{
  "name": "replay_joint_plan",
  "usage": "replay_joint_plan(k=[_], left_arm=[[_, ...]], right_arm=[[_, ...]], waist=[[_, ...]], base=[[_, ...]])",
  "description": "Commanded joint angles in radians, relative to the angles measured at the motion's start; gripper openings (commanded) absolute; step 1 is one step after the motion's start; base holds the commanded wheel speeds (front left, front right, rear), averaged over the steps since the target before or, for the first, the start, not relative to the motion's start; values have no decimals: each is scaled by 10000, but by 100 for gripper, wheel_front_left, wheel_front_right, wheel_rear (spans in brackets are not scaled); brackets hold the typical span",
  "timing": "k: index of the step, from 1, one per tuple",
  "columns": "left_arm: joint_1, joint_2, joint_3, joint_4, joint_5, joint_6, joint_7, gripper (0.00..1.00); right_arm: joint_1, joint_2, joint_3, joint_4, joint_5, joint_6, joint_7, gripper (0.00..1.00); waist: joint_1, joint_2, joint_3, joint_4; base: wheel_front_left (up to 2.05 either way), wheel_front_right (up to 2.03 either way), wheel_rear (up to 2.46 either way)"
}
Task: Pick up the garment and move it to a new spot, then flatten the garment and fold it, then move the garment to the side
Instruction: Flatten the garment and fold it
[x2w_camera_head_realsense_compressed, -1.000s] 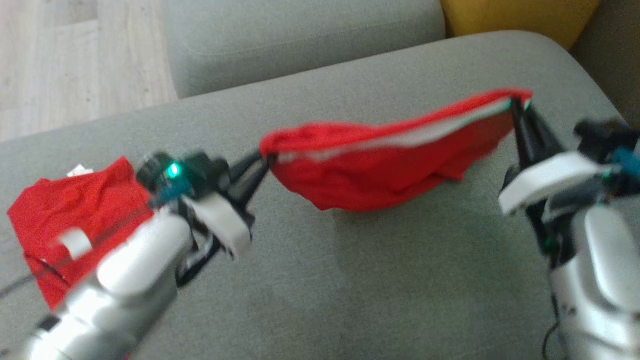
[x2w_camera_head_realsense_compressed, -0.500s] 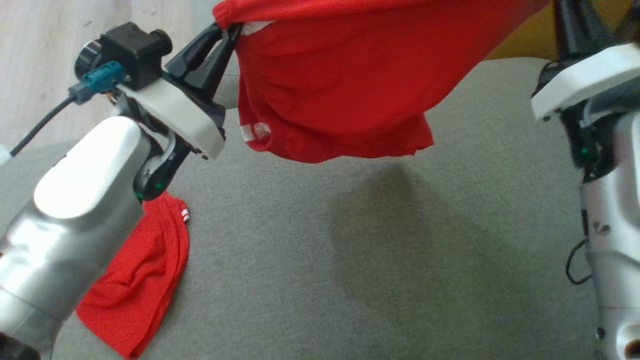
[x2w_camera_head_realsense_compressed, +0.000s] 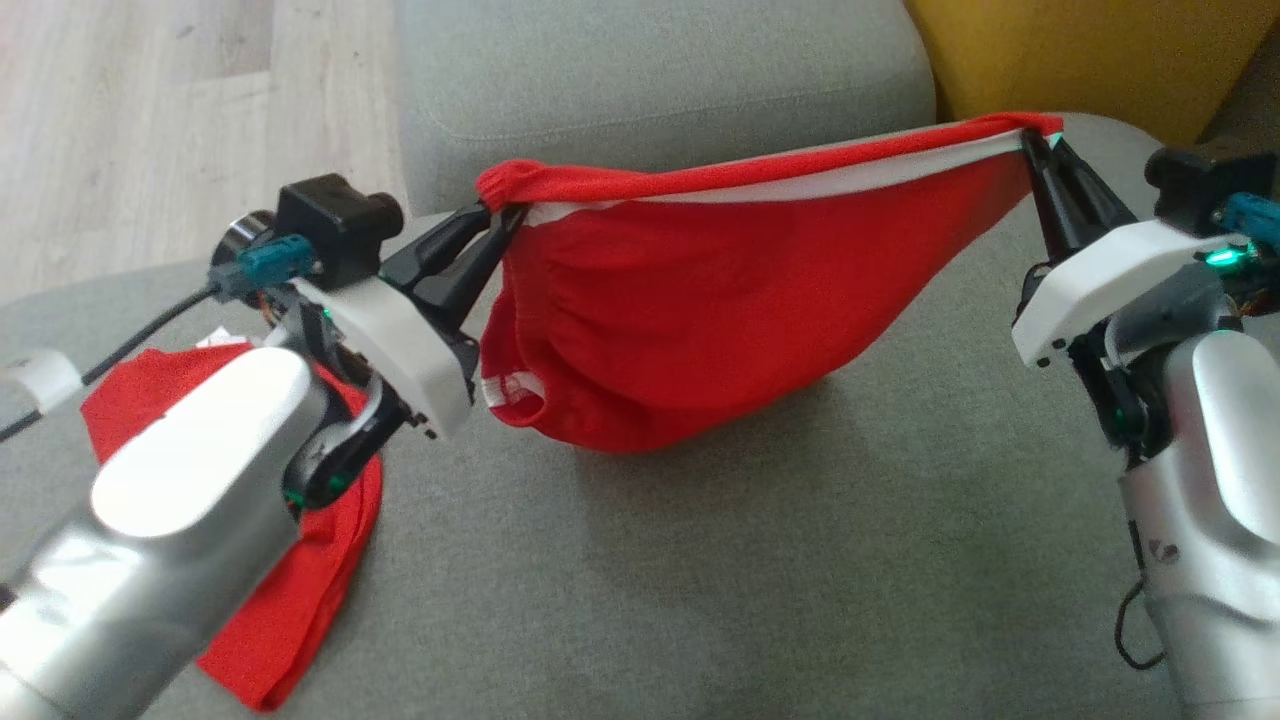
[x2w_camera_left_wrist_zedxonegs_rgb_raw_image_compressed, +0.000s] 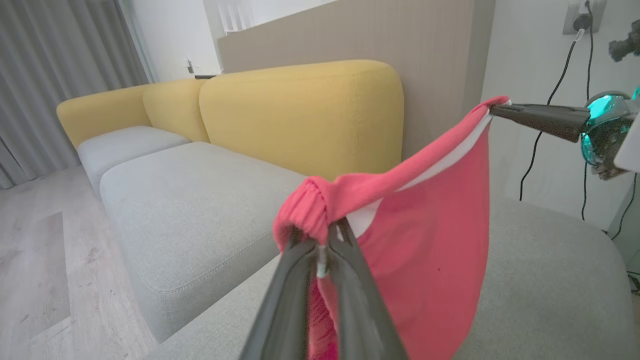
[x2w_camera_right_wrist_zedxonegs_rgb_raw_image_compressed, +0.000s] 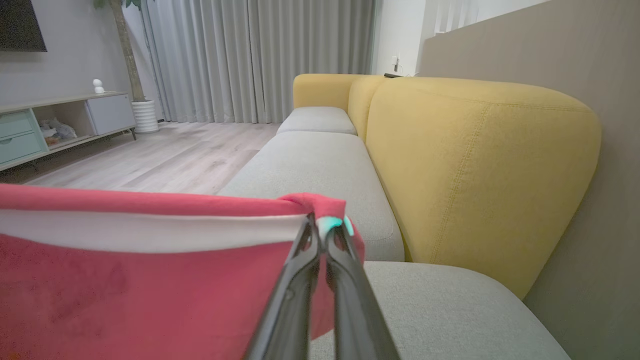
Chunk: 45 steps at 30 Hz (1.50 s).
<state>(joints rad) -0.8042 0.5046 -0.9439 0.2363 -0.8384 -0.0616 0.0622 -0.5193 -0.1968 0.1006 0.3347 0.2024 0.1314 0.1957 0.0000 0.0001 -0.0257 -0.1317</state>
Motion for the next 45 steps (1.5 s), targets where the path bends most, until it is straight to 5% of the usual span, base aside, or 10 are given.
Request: replay_joint_plan(k=[1, 7, 13, 23, 31, 37, 45], left_arm=[[-534, 468, 500, -249, -52, 44, 32, 0], [-978, 735, 503, -527, -152, -35, 670, 0], [-3040, 852, 678, 537, 234, -412, 1175, 0], [-6871, -661, 1444, 3746, 1600, -409, -1551, 0], [-5359, -1343, -268, 4996, 1433, -681, -2297, 0], [-3583, -901, -1766, 4459, 610, -687, -2389, 0], [-2146, -649, -2438, 3907, 348, -663, -2779, 0]], right_arm=[[-294, 62, 126, -438, -11, -7, 37, 0], [-781, 149, 222, -481, 225, -7, 387, 0], [-3146, 669, -281, 685, 1207, -7, 719, 0], [-7164, 983, -1243, 3710, 437, -7, -2432, 0], [-6328, 756, 164, 6567, -113, -7, -2581, 0], [-5452, 187, 881, 7757, 173, -7, -2069, 0], [-4331, -543, 1794, 7958, 1096, -7, -1487, 0]], waist=[[0, -1, 71, -38], [0, -1, 868, -171], [0, -1, 2421, -376], [0, -1, 3803, -326], [0, -1, 3814, -198], [0, -1, 3341, -159], [0, -1, 2404, -144]], base=[[0, 0, 0], [0, 0, 0], [0, 0, 0], [0, 0, 0], [0, 0, 0], [0, 0, 0], [0, 0, 0]])
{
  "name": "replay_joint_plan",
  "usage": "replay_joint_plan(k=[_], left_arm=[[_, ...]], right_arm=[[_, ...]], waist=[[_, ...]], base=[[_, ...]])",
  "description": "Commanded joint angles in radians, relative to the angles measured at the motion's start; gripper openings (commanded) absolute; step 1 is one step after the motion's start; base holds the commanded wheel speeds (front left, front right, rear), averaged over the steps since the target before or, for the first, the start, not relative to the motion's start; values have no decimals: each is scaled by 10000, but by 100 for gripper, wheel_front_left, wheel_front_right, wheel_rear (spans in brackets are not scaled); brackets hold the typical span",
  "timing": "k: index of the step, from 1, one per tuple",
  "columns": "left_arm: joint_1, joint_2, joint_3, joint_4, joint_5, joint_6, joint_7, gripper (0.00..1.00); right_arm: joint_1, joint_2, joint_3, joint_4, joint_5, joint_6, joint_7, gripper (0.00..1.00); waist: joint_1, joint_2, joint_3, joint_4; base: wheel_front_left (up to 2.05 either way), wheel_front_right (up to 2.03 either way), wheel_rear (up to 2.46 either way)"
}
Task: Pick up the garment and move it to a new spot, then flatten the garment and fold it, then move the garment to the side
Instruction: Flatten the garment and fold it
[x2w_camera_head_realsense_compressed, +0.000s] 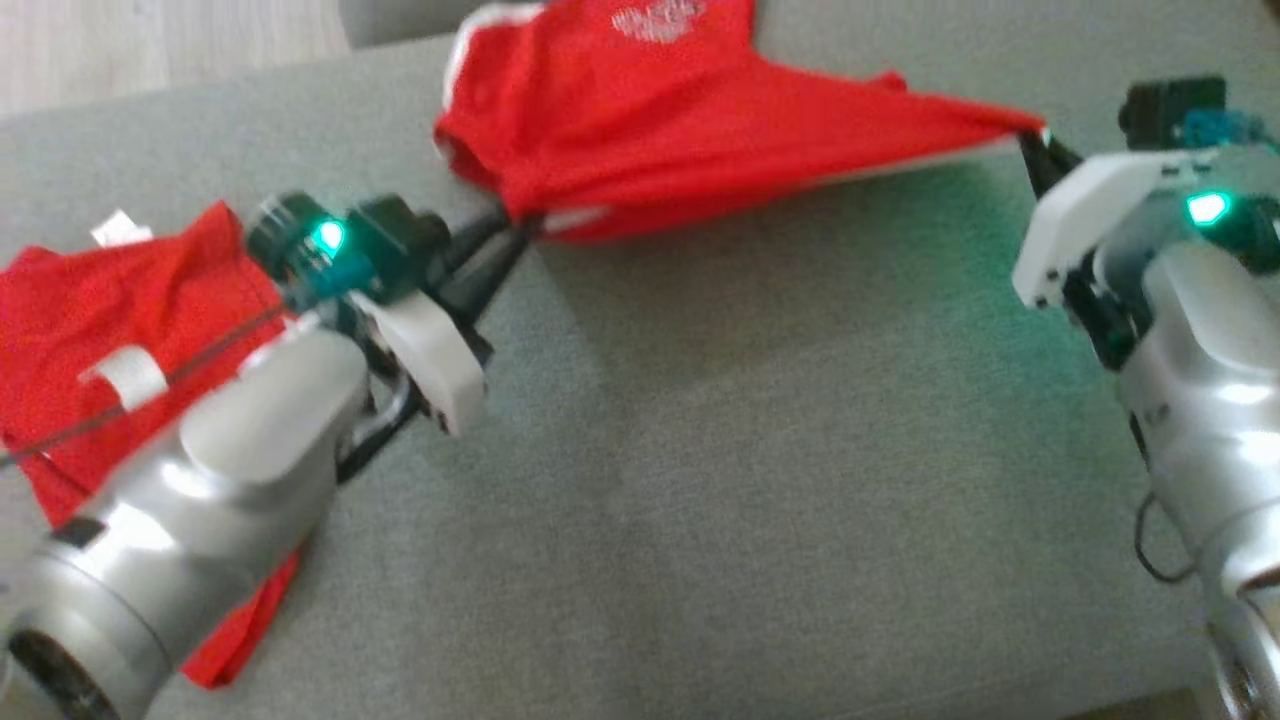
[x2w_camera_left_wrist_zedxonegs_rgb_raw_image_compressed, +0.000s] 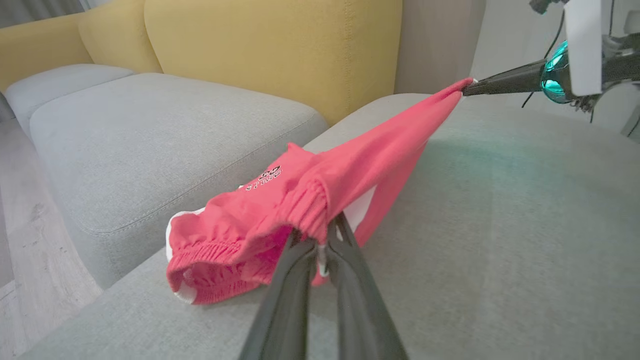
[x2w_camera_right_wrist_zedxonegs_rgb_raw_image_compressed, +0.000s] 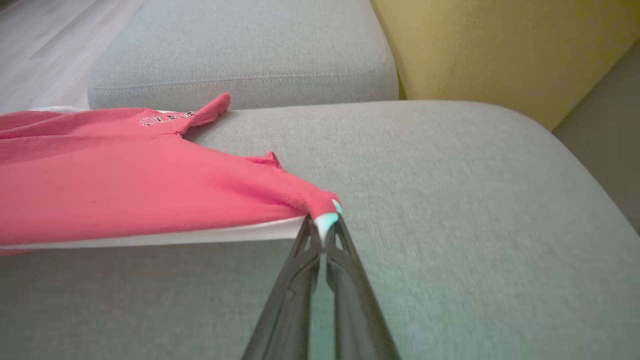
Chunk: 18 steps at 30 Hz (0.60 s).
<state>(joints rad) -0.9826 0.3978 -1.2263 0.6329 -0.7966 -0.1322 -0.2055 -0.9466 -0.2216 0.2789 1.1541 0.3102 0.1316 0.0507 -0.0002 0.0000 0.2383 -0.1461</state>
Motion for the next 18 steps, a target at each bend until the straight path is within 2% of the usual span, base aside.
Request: replay_joint_plan(k=[1, 5, 12, 18], left_arm=[[-176, 400, 338, -149, -74, 93, -124, 0], [554, 296, 55, -589, 107, 405, -146, 0], [1950, 119, -256, -1712, 207, 977, 177, 0], [2867, 152, -311, -3058, 77, 1765, 449, 0]], right_arm=[[119, -405, 139, -257, 155, -9, 76, 0], [836, -875, 725, -517, 563, -9, 425, 0], [2052, -1614, 855, -1039, 1265, -9, 799, 0], [2995, -2174, 129, -1721, 1475, -9, 731, 0]], waist=[[2, 0, -388, -1], [2, 0, -1008, -24], [2, 0, -1944, -132], [2, 0, -2323, -243]], base=[[0, 0, 0], [0, 0, 0], [0, 0, 0], [0, 0, 0]])
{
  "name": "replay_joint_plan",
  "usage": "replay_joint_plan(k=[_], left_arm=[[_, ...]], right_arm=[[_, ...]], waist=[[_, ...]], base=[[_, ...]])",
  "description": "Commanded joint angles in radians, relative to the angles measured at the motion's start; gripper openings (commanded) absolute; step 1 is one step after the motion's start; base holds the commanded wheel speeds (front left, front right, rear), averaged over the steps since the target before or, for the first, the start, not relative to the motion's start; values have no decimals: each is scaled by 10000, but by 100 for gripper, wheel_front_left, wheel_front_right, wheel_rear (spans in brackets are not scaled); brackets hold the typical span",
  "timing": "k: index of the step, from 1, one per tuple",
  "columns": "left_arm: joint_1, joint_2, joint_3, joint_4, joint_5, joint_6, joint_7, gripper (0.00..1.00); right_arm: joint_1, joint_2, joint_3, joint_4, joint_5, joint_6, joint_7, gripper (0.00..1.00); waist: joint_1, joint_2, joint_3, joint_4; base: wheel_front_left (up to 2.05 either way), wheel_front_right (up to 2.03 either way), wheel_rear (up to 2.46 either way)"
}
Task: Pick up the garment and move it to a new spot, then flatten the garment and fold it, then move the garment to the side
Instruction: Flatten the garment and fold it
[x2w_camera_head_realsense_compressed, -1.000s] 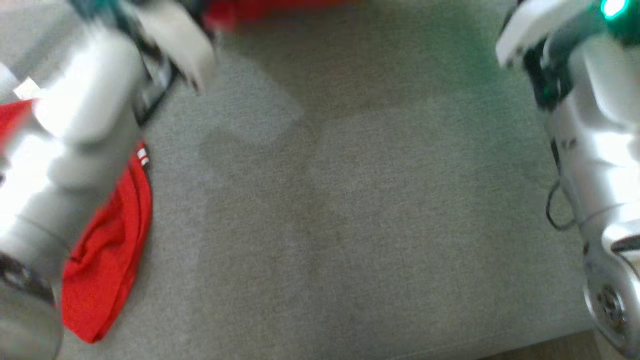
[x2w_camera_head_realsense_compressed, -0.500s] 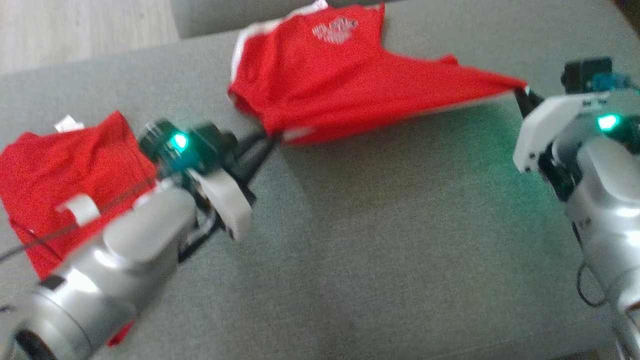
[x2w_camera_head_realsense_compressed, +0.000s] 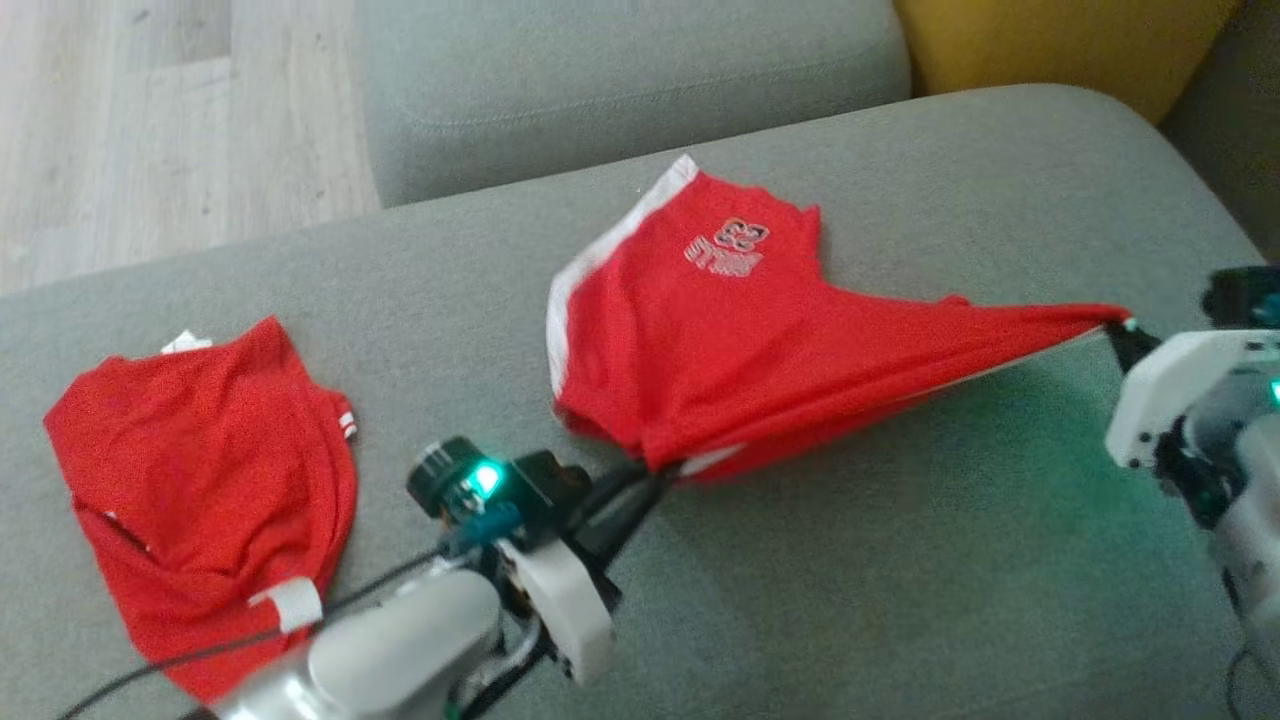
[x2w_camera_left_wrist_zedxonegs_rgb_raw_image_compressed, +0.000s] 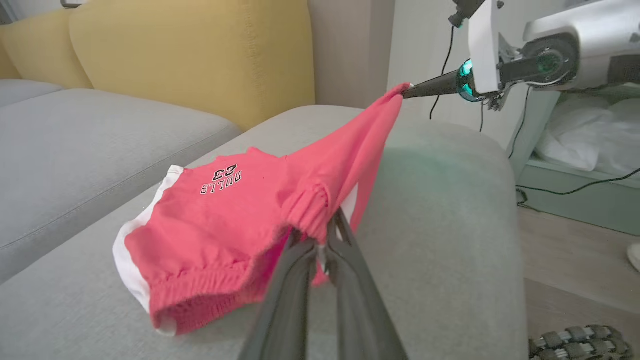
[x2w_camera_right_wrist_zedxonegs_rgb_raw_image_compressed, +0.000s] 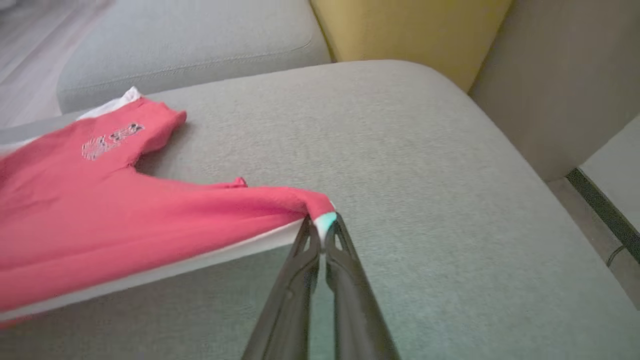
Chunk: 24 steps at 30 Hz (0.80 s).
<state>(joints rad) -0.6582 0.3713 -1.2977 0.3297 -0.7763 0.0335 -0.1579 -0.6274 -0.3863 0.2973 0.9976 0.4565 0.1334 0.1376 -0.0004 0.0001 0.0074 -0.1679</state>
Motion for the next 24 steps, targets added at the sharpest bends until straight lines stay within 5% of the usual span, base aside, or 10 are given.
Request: replay_joint_plan(k=[1, 12, 24], left_arm=[[-271, 430, 399, -234, -141, 230, 8, 0], [-190, 642, 961, -920, -423, 1113, -3, 0], [-1205, 434, 1484, -490, -550, 1120, 86, 0]], right_arm=[[-59, -538, -240, -294, 29, -27, -153, 0], [571, 1, -1966, -2407, -807, -27, -55, 0], [-911, 1212, -3174, -3186, -2427, -27, 104, 0]], waist=[[4, -1, -17, -30], [4, -1, 471, 243], [4, -1, 1868, 1202]], base=[[0, 0, 0], [0, 0, 0], [0, 0, 0]])
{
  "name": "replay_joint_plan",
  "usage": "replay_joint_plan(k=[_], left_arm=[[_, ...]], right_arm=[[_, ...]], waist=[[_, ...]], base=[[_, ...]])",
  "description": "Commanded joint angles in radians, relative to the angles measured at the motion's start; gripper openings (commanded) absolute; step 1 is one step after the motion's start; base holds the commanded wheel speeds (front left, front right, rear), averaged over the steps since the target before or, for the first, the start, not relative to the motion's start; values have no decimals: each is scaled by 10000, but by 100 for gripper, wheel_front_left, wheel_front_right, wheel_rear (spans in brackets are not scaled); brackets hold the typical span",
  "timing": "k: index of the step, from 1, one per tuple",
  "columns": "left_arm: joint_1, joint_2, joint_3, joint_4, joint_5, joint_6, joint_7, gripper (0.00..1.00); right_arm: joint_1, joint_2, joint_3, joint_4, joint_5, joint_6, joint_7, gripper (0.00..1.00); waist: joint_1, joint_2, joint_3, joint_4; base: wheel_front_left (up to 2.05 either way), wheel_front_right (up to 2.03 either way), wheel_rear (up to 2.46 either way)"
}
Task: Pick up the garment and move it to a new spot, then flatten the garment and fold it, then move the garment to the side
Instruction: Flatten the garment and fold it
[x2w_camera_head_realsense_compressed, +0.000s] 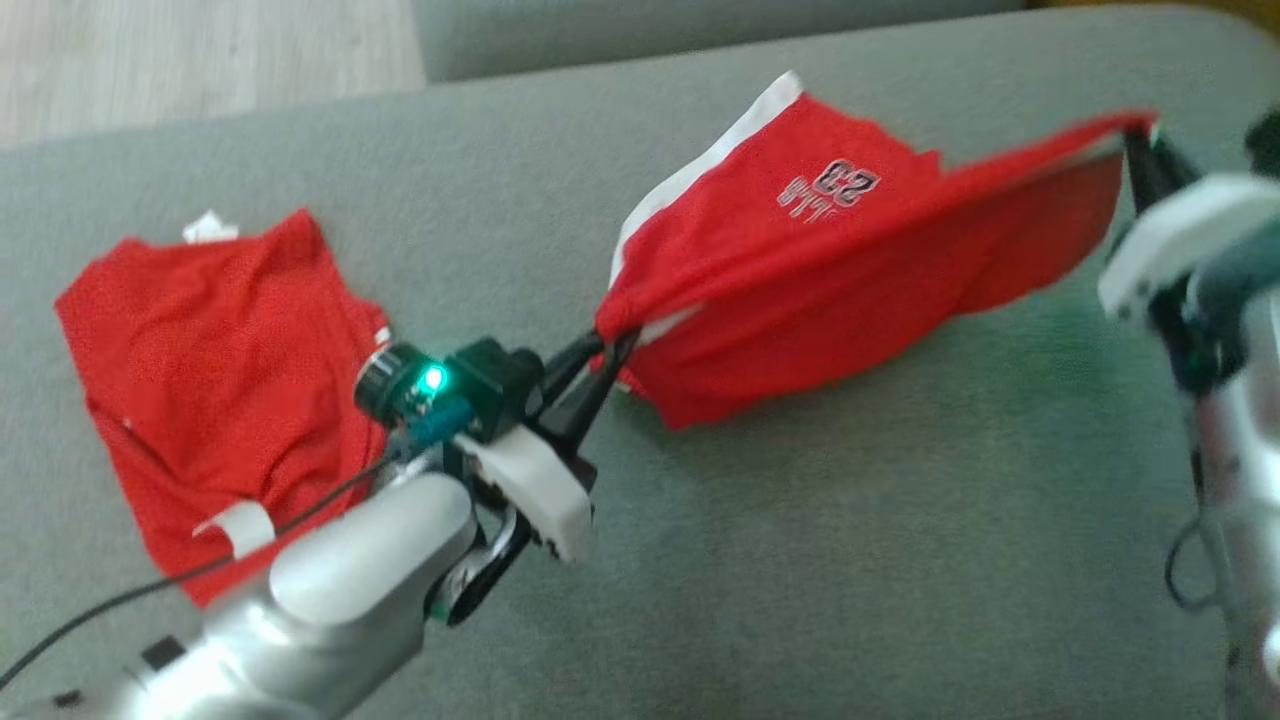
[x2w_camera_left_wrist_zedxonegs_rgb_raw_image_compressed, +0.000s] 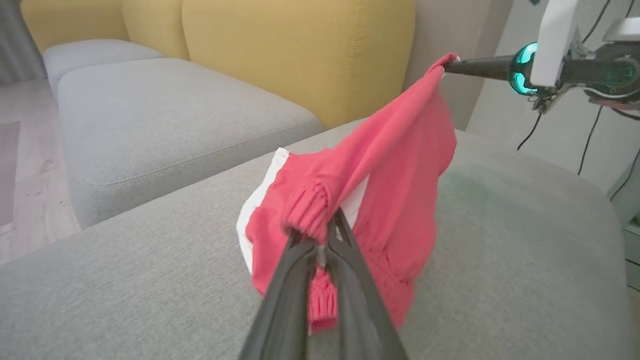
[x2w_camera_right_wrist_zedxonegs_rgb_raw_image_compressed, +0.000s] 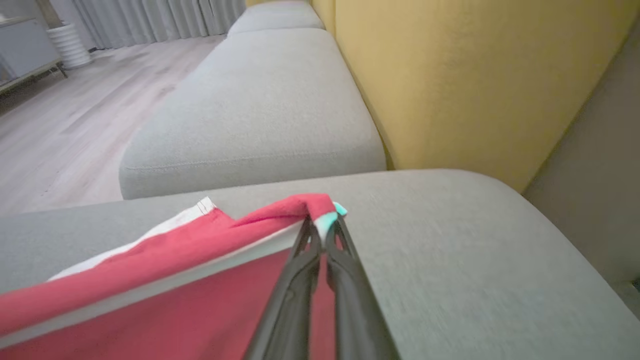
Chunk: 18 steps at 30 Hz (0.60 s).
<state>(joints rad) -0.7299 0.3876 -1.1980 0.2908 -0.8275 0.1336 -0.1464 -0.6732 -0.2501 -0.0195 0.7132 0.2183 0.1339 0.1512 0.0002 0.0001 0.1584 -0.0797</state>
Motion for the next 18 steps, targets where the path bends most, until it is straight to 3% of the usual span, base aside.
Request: replay_joint_plan(k=[1, 9, 18], left_arm=[[-587, 221, 511, -36, -34, 114, -16, 0], [-1275, -364, 437, 497, 109, -177, -10, 0], [-1700, -1163, 205, 1387, 234, -594, -226, 0]], right_arm=[[-681, -74, -13, -289, -183, -32, -41, 0], [-2403, 12, 64, 849, -1048, -32, -134, 0], [-3614, -43, 233, 2849, -1832, -32, -827, 0]], waist=[[-2, -1, 494, 423], [-2, -1, 1577, 1399], [-2, -1, 1994, 2121]], base=[[0, 0, 0], [0, 0, 0], [0, 0, 0]])
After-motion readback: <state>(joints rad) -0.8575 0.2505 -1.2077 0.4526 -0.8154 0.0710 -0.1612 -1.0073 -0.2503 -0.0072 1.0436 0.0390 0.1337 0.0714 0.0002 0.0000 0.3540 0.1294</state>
